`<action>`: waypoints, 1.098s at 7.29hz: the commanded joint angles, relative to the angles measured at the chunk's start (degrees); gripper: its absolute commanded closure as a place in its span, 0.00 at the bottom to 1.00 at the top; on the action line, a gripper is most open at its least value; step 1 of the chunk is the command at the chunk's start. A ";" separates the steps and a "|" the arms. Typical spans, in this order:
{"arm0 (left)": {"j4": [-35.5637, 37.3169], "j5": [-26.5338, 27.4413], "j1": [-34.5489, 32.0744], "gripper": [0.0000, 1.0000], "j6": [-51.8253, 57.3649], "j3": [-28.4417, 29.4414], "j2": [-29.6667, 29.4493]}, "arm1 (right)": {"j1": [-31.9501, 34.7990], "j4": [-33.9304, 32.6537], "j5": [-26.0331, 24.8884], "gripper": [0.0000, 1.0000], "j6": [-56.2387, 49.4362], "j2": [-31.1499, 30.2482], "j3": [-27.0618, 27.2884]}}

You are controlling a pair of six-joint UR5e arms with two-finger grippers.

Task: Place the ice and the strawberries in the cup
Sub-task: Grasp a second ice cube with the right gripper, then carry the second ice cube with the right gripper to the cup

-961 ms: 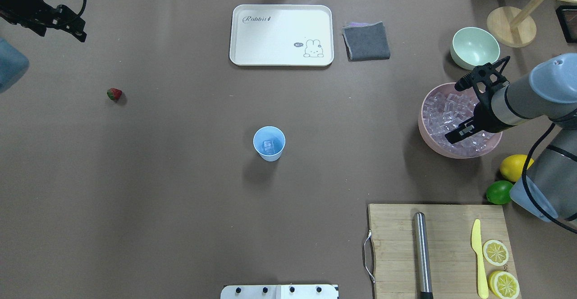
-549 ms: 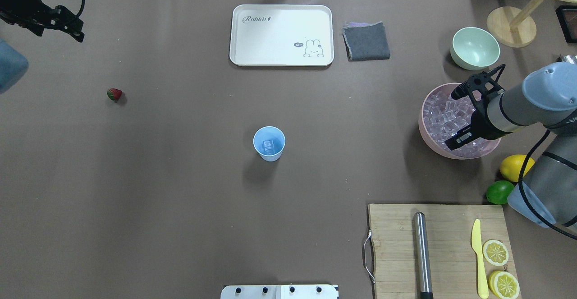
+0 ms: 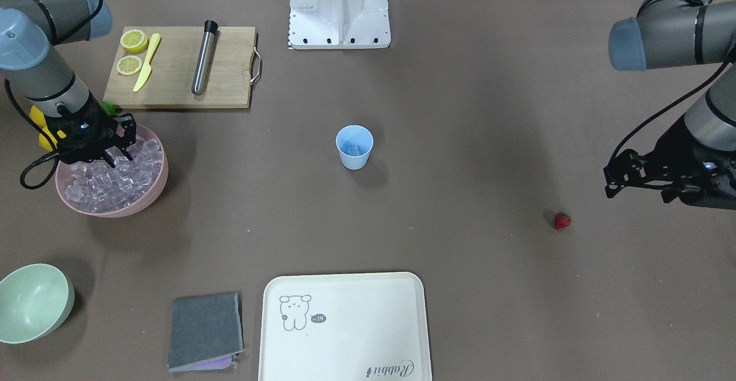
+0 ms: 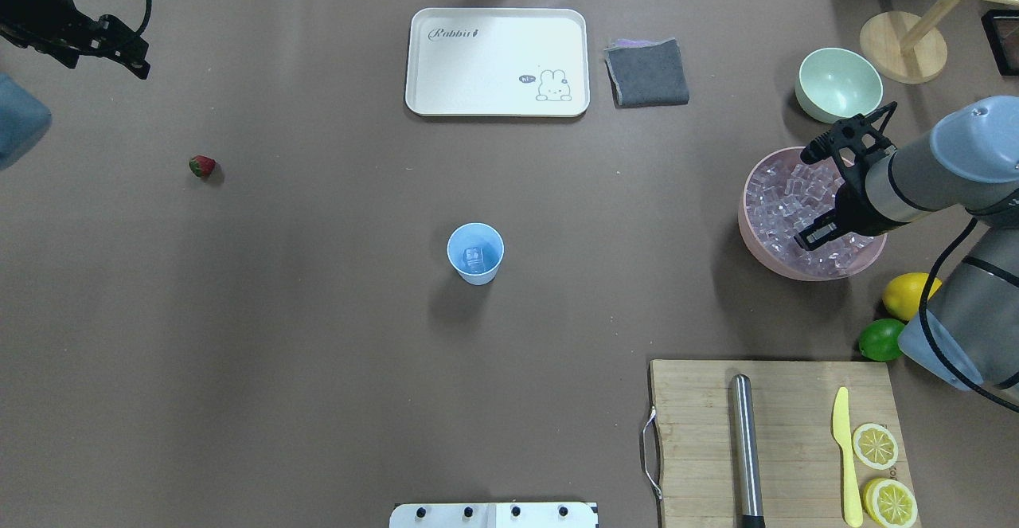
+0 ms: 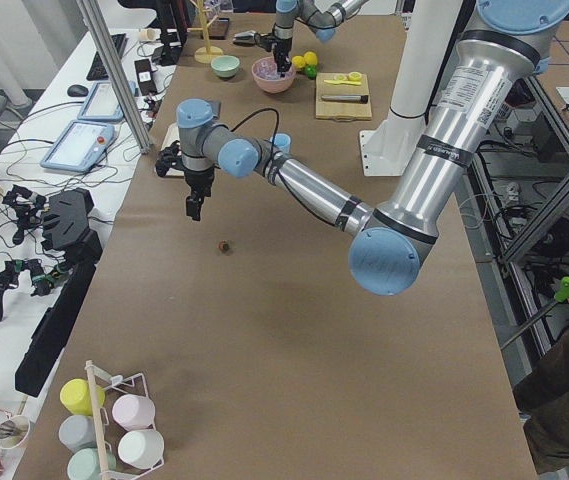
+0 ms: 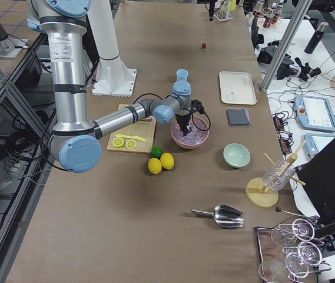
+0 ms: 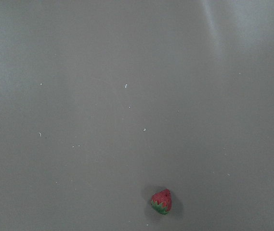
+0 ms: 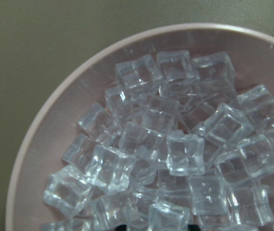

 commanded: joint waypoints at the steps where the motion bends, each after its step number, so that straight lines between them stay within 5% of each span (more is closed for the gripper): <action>1: -0.06 0.00 0.23 0.02 -0.07 -0.02 0.03 | 1.90 -0.02 0.25 1.00 -0.19 -0.18 0.45; 4: -0.06 -0.09 0.31 0.02 -0.07 -0.20 -0.32 | 7.87 0.24 5.51 1.00 0.07 4.18 2.21; 8: -0.14 -0.27 2.07 0.02 0.10 -0.20 -0.50 | 7.46 -0.81 5.79 1.00 5.23 15.88 2.29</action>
